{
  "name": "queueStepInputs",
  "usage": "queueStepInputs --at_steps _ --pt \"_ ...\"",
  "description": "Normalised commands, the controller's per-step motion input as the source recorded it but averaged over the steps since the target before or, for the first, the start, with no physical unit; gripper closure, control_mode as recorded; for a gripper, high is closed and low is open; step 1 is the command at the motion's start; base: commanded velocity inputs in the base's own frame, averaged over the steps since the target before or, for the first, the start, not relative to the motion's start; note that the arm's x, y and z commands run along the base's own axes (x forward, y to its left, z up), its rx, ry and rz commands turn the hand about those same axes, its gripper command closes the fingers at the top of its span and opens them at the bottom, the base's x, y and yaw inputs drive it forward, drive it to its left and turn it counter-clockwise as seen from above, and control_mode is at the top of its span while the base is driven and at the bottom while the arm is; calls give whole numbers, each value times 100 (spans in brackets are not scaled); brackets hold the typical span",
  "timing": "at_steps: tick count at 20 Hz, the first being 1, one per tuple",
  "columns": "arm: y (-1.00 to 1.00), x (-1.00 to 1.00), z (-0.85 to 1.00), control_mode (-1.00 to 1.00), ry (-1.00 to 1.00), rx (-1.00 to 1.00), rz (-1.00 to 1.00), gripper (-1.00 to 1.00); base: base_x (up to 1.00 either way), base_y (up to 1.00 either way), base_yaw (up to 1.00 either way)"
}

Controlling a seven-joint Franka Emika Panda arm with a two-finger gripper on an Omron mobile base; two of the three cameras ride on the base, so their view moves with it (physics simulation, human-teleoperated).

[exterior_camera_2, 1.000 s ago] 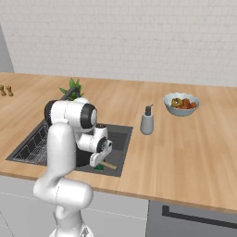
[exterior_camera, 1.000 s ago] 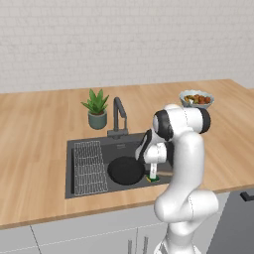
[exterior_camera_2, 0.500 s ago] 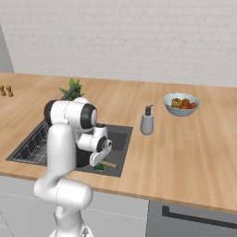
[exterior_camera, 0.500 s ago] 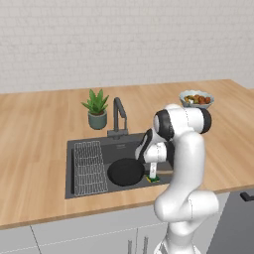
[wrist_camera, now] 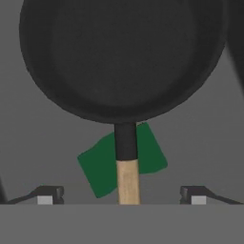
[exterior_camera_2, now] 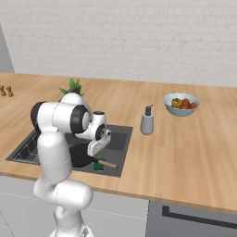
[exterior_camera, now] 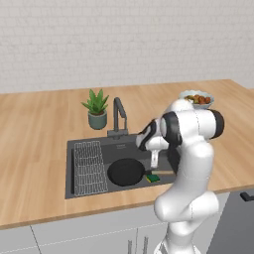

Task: Pick the pan and sponge and place them into the sink. Then turn on the water.

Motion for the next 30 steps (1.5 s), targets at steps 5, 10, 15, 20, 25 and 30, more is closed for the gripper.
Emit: queueStepInputs --at_steps 5,10,15,20,25,30 --pt "0 0 100 -100 1 0 -2 -100 0 0 0" --pt "0 -1 74 -100 0 0 -2 -100 0 0 0" --pt "0 -3 43 -100 0 0 -3 -100 0 0 0" --pt "0 0 0 -100 0 -1 0 -100 0 0 0" --pt "0 0 0 -100 0 0 0 -100 0 0 0" --pt "0 0 0 -100 0 0 -26 -100 0 0 0"
